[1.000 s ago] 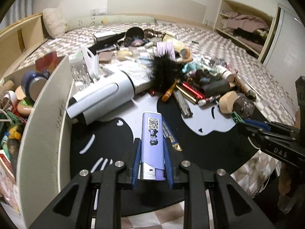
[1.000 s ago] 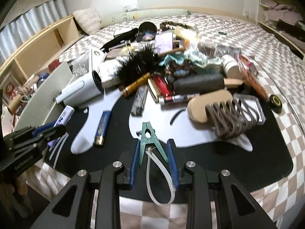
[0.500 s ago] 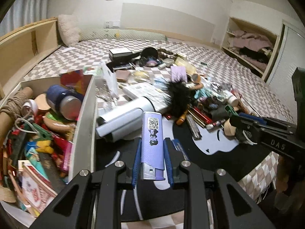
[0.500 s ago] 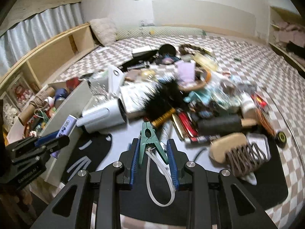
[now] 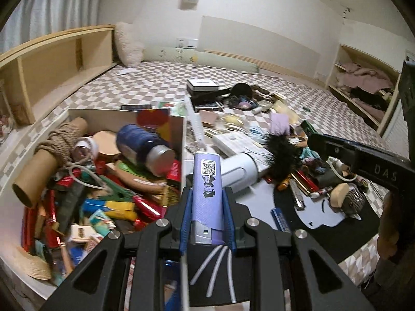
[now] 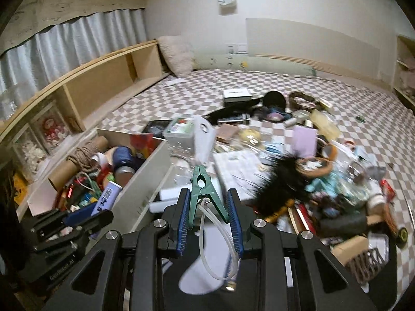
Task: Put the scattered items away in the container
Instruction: 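Carry the purple lighter with the left gripper while the right gripper carries the clothespin toward the white box, then lower the lighter into the white box and open the left gripper while the right gripper releases the clothespin there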
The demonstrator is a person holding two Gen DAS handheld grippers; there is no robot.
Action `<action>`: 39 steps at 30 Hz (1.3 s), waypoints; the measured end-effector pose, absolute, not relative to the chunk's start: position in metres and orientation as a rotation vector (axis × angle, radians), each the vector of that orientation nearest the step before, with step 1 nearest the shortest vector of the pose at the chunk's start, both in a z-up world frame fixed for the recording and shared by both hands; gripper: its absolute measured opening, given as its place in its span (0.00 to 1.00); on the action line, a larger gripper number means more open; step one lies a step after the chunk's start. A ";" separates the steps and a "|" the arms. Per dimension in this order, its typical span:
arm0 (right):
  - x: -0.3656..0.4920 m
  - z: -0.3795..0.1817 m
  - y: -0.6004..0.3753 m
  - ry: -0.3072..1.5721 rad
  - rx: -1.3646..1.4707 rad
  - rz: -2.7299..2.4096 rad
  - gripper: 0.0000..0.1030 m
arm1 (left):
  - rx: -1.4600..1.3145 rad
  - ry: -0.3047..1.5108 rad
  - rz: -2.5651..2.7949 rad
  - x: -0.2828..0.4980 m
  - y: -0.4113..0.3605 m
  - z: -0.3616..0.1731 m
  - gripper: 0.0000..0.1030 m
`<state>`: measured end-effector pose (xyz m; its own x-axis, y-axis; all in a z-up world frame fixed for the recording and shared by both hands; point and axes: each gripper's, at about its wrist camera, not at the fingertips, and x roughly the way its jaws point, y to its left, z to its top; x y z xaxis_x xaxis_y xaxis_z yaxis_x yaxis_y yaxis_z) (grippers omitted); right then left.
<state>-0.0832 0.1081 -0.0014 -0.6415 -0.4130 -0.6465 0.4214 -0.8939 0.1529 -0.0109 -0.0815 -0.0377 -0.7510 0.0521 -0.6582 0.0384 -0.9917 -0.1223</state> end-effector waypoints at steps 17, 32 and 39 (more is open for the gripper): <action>-0.094 0.002 0.033 0.003 0.918 -2.339 0.29 | -1.057 -0.330 3.110 0.004 -0.154 -0.021 0.23; -0.087 0.002 -0.006 -0.031 0.916 -2.227 0.29 | -1.087 -0.429 3.234 0.026 -0.209 -0.024 0.23; -0.085 0.002 -0.017 -0.039 0.921 -2.197 0.29 | -1.141 -0.421 3.234 0.027 -0.213 -0.032 0.23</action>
